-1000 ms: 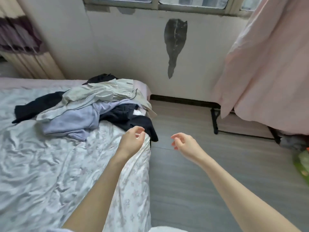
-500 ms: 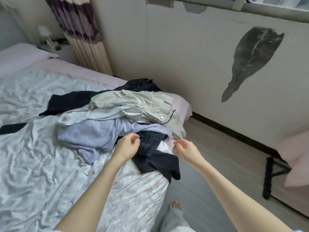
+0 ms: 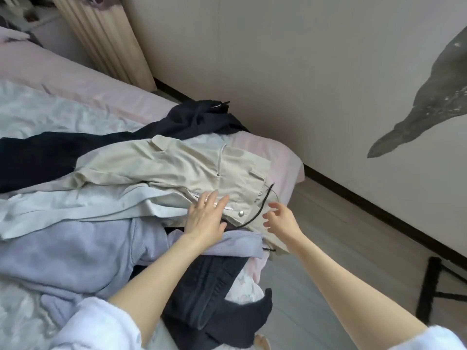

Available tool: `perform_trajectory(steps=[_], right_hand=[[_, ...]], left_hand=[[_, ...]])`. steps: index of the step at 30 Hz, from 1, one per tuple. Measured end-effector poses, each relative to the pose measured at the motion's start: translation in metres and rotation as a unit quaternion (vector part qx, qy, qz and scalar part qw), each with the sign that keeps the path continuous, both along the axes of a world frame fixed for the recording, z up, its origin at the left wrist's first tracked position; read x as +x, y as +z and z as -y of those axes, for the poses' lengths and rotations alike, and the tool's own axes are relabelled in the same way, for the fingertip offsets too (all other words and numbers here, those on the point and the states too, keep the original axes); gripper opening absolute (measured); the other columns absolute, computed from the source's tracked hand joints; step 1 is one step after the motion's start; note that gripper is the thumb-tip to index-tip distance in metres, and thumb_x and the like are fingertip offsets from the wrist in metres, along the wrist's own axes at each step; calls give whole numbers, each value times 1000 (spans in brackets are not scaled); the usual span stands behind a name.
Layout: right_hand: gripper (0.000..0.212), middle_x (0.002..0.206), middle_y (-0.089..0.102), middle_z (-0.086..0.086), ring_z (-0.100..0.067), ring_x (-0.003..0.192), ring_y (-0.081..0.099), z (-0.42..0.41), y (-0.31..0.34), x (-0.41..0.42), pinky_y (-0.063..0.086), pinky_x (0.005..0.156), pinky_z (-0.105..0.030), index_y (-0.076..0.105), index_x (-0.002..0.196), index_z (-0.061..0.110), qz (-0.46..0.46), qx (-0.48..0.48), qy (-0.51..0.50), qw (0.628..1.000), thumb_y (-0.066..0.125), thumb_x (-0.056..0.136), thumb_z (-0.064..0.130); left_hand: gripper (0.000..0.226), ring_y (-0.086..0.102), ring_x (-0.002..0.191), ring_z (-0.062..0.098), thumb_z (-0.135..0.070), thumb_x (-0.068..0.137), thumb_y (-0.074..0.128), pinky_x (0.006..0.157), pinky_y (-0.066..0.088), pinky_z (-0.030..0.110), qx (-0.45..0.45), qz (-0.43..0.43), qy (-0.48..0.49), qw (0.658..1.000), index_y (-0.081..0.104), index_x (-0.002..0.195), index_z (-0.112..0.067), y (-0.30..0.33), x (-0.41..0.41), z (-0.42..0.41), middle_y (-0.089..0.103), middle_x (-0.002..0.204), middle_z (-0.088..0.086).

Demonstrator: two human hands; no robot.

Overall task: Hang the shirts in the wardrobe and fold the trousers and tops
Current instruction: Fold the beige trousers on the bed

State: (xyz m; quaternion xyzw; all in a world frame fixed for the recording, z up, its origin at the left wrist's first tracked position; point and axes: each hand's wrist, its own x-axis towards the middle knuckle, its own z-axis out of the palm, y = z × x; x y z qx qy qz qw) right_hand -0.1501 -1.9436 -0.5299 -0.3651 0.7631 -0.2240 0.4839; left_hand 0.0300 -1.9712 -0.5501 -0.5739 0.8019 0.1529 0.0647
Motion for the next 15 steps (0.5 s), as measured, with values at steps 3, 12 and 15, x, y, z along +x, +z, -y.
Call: perform_trajectory(steps=[3,12,15], right_hand=[[42,82,57,-4,-24,87,57,33,-35,-8,47,93,-45,40,133,5,24,21,-49,998,34,91,6],[38,104,59,-6,-16,80,59,47,-71,-46,48,71,-28,43,131,8,50,32,-159,986,38,93,7],[40,110,57,-5,-17,87,60,43,-56,-51,49,77,-30,40,134,11,54,-2,-162,985,39,95,8]], left_hand=[[93,-17,142,30,-29,85,60,111,4,55,15,98,-96,990,-9,147,-35,-49,-17,36,-19,155,4],[41,54,114,31,-10,88,46,88,42,38,73,-136,-27,988,56,123,-29,-70,-31,122,63,121,8],[16,60,93,31,-14,87,52,74,45,37,103,-277,98,950,64,96,-21,-32,-27,148,70,94,9]])
